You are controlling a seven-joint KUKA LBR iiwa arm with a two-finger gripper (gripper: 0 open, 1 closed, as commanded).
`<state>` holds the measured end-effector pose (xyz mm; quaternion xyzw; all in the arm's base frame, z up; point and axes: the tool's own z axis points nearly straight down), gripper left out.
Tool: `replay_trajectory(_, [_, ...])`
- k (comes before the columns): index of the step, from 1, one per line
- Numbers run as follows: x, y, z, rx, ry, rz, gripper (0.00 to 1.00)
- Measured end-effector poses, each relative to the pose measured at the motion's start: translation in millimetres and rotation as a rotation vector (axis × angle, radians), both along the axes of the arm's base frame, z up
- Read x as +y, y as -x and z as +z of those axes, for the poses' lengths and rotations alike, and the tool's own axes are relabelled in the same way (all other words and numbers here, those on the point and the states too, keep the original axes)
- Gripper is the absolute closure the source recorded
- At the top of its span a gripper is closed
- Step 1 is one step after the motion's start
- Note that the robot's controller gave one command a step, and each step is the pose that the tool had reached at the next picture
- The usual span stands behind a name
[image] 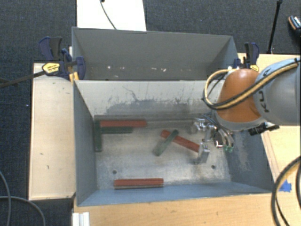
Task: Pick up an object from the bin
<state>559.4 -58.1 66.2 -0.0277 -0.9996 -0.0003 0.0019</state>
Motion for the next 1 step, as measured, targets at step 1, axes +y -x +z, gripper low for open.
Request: replay_trajectory(1, [-0.5,-1.5,4.5,-0.006,0.001,0.004,1.00])
